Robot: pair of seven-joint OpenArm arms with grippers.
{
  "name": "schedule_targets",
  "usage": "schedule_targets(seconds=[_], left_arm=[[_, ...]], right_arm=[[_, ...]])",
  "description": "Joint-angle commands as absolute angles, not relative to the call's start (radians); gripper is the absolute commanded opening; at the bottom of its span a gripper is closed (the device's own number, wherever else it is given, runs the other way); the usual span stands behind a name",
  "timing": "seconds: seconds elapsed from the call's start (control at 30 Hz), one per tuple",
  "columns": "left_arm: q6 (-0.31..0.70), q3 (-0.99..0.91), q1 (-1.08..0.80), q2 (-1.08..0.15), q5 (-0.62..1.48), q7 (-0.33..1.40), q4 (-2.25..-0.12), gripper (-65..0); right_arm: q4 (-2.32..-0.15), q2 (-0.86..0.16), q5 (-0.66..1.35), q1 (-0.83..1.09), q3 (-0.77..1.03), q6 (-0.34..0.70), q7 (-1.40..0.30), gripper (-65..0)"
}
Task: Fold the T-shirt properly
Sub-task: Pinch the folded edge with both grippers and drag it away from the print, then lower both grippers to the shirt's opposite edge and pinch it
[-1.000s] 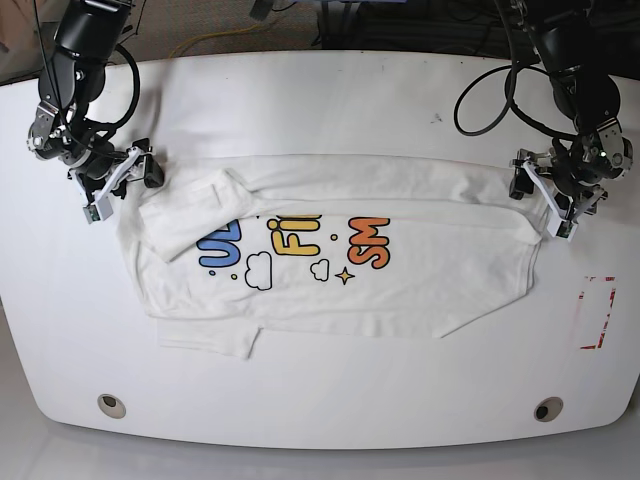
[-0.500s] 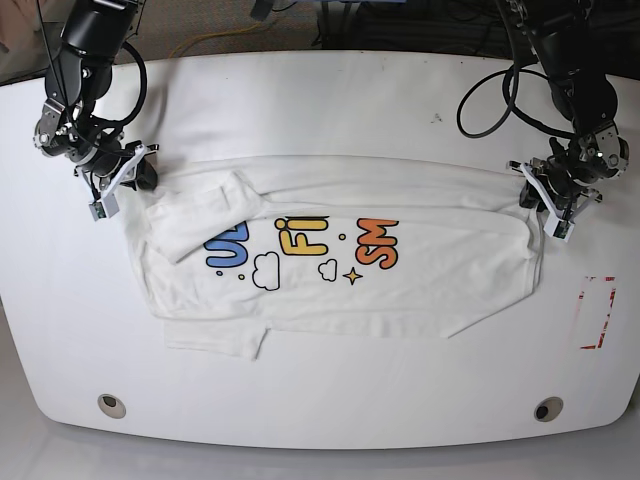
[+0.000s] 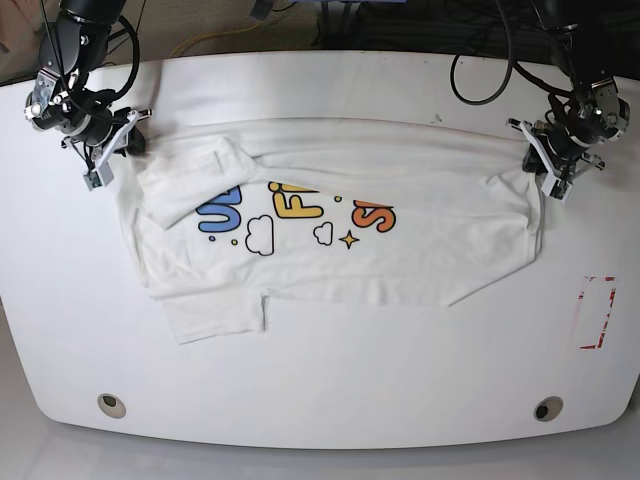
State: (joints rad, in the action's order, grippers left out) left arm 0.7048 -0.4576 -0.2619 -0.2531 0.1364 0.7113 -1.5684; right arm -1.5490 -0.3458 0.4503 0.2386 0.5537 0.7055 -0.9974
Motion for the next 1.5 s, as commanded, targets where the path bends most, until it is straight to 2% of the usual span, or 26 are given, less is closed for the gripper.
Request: schedule_targets(seconds=[0.0, 0.23, 0.43, 0.5, 0.6, 0.67, 0.73, 0.8, 1.17, 1.47], left_arm=[[0.698, -0.463, -0.312, -0.268, 0.108, 0.756, -1.618, -63.9], [0.698, -0.464, -0.473, -0.268, 0.108, 0.756, -1.748, -63.9], [0.698, -0.463, -0.513, -0.268, 0.108, 0.756, -1.762, -62.4], [0.698, -0.463, -0.513, -0.268, 0.108, 0.756, -1.767, -56.9], [0.698, -0.463, -0.509, -0.266, 0.108, 0.756, -1.767, -43.3], [0.698, -0.463, -0.507, -0.266, 0.108, 0.756, -1.767, -31.4], [0.698, -0.463, -0.507, -0.266, 0.110, 0.756, -1.768, -23.5], [0.698, -0.463, -0.504, -0.268, 0.110, 0.756, -1.779, -19.4], [0.698, -0.481, -0.461, -0.268, 0.113, 0.756, -1.949, -19.3], [0.698, -0.572, -0.292, -0.262, 0.130, 0.768, -1.926, -19.3]], right_arm=[[-1.624, -0.354, 0.444, 0.278, 0.570, 0.698, -0.993, -65.0], [-1.747, -0.332, 0.444, 0.418, 0.605, 0.698, -1.013, -65.0], [-1.788, -0.305, 0.444, 0.456, 0.610, 0.698, -1.013, -64.8], [-1.790, -0.303, 0.444, 0.456, 0.610, 0.698, -1.013, -57.9], [-1.808, -0.303, 0.444, 0.456, 0.610, 0.698, -1.013, -41.7], [-1.839, -0.303, 0.444, 0.456, 0.611, 0.698, -1.013, -31.5], [-1.874, -0.303, 0.444, 0.456, 0.621, 0.698, -1.013, -26.2], [-1.911, -0.303, 0.444, 0.453, 0.628, 0.698, -1.017, -23.8], [-1.916, -0.308, 0.437, 0.259, 0.625, 0.698, -1.095, -23.8], [-1.661, -0.346, 0.437, -0.018, 0.599, 0.698, -1.115, -23.8]])
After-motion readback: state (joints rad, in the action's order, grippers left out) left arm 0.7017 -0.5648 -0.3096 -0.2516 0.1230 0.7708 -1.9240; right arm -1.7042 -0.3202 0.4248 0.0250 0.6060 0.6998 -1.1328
